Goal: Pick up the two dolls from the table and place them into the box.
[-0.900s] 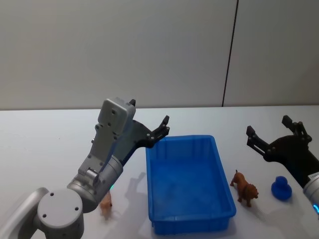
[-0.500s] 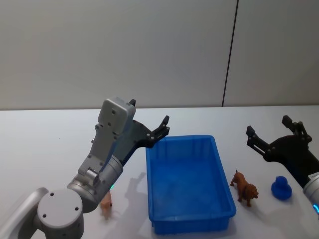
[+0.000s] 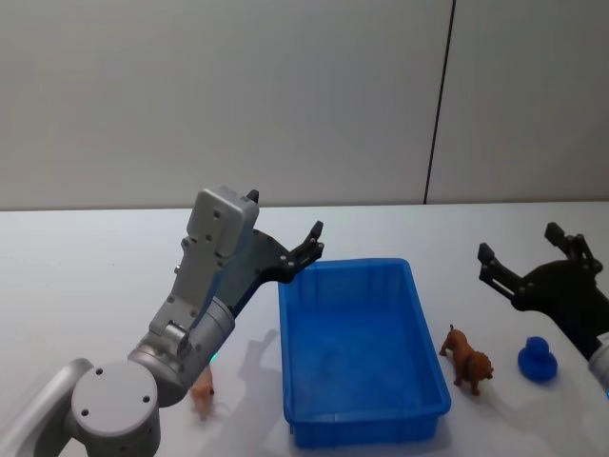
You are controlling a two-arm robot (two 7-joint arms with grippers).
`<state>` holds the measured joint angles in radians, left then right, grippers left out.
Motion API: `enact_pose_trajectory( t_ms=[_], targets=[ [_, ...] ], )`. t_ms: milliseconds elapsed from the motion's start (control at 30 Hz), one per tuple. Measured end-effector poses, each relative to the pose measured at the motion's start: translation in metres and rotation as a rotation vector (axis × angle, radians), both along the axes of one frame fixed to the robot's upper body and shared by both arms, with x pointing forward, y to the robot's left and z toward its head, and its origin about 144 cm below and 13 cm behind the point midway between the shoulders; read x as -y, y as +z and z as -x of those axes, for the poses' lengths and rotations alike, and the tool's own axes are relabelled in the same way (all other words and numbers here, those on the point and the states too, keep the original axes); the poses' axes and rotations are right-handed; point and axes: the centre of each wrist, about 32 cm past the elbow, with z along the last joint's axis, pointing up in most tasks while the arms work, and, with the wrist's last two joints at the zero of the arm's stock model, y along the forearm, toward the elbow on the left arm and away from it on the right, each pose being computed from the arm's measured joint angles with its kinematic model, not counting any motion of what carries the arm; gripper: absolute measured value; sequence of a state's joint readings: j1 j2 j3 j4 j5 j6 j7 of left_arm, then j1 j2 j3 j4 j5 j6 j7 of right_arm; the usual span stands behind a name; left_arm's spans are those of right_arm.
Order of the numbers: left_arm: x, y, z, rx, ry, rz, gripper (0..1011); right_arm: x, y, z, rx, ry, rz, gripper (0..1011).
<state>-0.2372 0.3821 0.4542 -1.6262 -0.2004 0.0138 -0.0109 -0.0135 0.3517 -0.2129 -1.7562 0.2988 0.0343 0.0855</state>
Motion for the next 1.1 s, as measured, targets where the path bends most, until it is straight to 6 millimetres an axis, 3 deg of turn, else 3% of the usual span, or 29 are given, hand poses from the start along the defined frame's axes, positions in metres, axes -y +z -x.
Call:
enact_pose_trajectory(
  t_ms=[700,1100],
  targets=[
    [0.000,0.000,0.000,0.000,0.000,0.000,1001,0.059,-0.022,-0.002,-0.166,0.025,0.099,1001],
    [0.000,0.000,0.000,0.000,0.000,0.000,1001,0.079,-0.038,-0.012,-0.280,0.041,0.148,1001]
  ],
)
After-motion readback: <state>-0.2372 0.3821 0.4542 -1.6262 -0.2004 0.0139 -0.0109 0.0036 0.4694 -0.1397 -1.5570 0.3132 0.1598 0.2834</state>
